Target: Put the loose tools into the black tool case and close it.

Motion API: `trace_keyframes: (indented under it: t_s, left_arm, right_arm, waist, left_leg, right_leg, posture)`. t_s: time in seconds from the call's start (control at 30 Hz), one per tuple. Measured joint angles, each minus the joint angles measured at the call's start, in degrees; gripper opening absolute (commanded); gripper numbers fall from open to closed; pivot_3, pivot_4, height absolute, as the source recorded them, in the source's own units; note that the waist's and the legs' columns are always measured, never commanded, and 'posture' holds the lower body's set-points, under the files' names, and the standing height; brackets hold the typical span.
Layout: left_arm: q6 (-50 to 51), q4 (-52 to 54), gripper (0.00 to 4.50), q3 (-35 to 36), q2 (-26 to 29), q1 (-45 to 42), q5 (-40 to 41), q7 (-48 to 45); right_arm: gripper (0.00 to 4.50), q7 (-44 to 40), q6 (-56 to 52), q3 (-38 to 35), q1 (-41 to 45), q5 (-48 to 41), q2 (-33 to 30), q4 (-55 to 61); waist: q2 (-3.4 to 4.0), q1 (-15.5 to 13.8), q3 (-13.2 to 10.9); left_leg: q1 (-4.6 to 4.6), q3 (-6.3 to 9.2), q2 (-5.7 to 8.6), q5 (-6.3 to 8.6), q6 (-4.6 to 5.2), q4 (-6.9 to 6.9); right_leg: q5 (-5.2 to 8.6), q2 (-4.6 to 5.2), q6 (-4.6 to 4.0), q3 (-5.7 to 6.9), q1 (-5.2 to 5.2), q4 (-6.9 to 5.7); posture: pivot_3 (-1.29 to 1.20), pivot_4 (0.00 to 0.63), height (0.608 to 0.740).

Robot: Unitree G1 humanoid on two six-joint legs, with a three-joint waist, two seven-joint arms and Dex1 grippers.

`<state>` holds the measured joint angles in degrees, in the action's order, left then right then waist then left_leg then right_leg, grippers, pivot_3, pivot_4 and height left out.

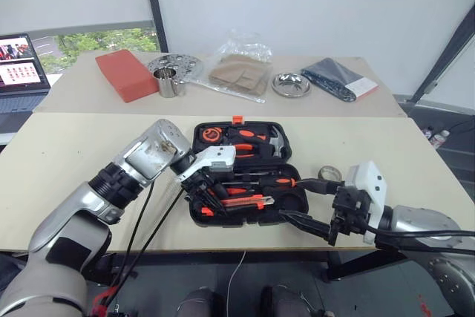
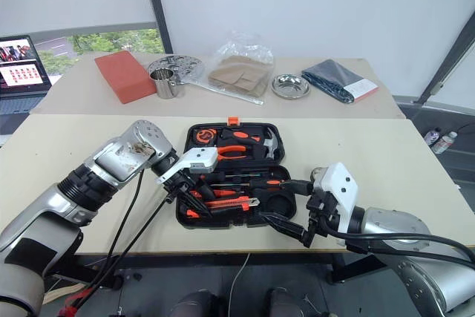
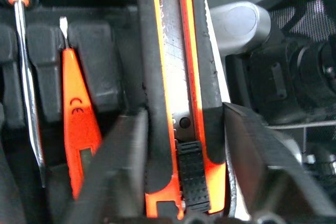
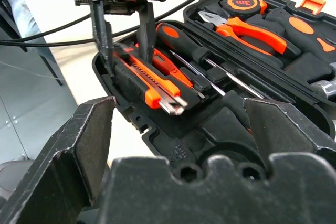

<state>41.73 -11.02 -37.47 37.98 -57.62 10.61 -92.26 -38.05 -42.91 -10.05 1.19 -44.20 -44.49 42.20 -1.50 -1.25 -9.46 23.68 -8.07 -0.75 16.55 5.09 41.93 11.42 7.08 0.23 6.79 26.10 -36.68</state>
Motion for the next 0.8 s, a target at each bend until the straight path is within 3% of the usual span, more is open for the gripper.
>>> trace_keyframes:
  t_s: [0.07, 0.23, 0.27, 0.3, 0.63, 0.8]
  left_arm:
    - [0.2, -0.3, 4.45, 0.2, -0.5, -0.1, -0.1, 0.0]
    - [0.7, -0.3, 4.45, 2.6, -1.4, -0.3, 0.4, 0.3]
    - [0.5, -0.3, 3.88, 3.5, -1.4, -0.3, 0.6, 0.3]
    - [0.4, -0.3, 3.67, 4.0, -1.4, -0.2, 0.6, 0.4]
    - [-3.8, -0.2, 0.05, 3.9, -0.2, 1.2, 0.5, 0.2]
    - [-8.5, 0.1, 0.05, 1.2, 0.3, 2.5, -0.7, 0.2]
  right_arm:
    - [4.5, 0.1, 0.0, 0.0, 0.0, 0.0, 0.2, 0.0]
    - [4.5, 0.3, 0.0, 0.2, 0.2, 0.0, 0.3, -0.1]
    - [4.5, 0.3, 0.0, 0.2, 0.2, 0.0, 0.3, -0.1]
    - [4.5, 0.2, 0.0, 0.2, 0.2, 0.0, 0.3, -0.1]
    - [4.5, -0.6, 0.1, 0.2, 0.9, 0.4, 0.3, -1.2]
    - [4.5, 0.0, 0.0, 0.1, 0.7, 0.4, 0.3, -1.2]
  waist:
    - [0.0, 0.0, 0.0]
    - [0.0, -0.1, 0.0]
    - [0.0, -0.1, 0.0]
    - [0.0, -0.1, 0.0]
    - [0.0, -0.1, 0.0]
    - [0.0, -0.1, 0.0]
  left_leg:
    - [0.01, 0.0, 0.0, 0.01, 0.01, 0.0]
    - [0.02, 0.01, 0.0, 0.01, 0.02, 0.01]
    - [0.02, 0.01, 0.0, 0.01, 0.02, 0.01]
    - [0.02, 0.01, 0.0, 0.01, 0.02, 0.01]
    - [0.02, 0.0, 0.01, 0.02, 0.03, 0.03]
    - [0.02, 0.0, 0.0, 0.02, 0.03, 0.03]
  right_leg:
    - [-0.01, 0.0, -0.01, -0.01, 0.0, 0.0]
    - [-0.01, 0.0, -0.02, -0.01, 0.0, 0.01]
    - [-0.02, 0.0, -0.03, -0.01, 0.01, 0.01]
    - [-0.03, 0.0, -0.05, 0.0, 0.0, 0.02]
    - [-0.05, 0.01, -0.08, 0.0, 0.0, 0.02]
    - [-0.1, 0.0, -0.16, 0.0, 0.0, 0.01]
  posture:
    - [0.0, 0.15, 0.734]
    - [0.0, 0.15, 0.734]
    - [0.0, 0.15, 0.734]
    - [0.0, 0.15, 0.734]
    - [0.0, 0.15, 0.734]
    - [0.0, 0.15, 0.734]
